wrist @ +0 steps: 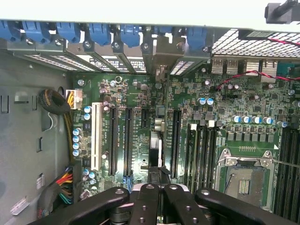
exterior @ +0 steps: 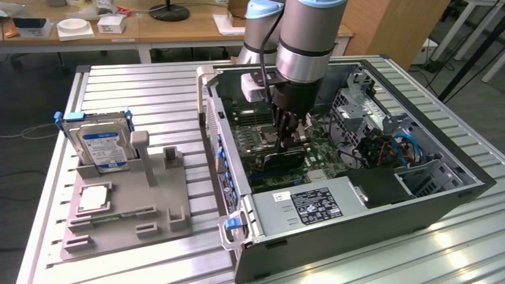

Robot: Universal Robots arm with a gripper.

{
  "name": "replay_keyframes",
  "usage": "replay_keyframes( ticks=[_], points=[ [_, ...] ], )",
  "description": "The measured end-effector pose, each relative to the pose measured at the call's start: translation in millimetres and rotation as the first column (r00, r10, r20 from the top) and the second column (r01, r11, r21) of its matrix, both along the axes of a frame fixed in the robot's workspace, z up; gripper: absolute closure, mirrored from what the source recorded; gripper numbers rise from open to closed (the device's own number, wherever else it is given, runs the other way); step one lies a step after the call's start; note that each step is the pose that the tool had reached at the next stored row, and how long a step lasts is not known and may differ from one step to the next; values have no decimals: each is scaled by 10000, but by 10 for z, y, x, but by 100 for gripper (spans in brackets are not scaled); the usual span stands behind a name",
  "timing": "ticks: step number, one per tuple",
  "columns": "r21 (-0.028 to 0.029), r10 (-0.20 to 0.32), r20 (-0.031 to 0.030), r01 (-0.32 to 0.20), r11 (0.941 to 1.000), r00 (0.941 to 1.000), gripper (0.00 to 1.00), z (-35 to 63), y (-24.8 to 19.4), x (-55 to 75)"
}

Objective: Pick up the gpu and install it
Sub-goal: 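Press down on the gpu until it lock into place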

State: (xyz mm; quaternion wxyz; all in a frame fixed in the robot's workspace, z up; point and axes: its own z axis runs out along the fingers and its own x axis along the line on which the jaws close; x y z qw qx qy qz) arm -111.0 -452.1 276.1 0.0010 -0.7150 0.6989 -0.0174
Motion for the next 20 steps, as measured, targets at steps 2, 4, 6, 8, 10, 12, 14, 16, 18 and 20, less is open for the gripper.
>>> replay_keyframes(
  ticks=[2, 4, 6, 8, 10, 12, 14, 16, 18, 20],
  points=[
    [0, 0, 0, 0, 10000, 10000, 89, 0, 0, 0],
    [0, 0, 0, 0, 10000, 10000, 89, 0, 0, 0],
    [1, 0, 1, 0, 10000, 10000, 89, -5, 0, 0],
    [0, 0, 0, 0, 10000, 10000, 89, -26, 0, 0],
    [-9, 1, 0, -1, 10000, 10000, 89, -52, 0, 0],
    [-19, 1, -4, -1, 10000, 10000, 89, -57, 0, 0],
    [-15, 0, -3, 0, 10000, 10000, 89, -68, 0, 0],
    [-19, 0, -5, 0, 10000, 10000, 89, -81, 0, 0],
    [-17, 0, -5, 0, 10000, 10000, 89, -84, 0, 0],
    [-17, 0, -4, 0, 10000, 10000, 89, -89, 0, 0]
  ],
)
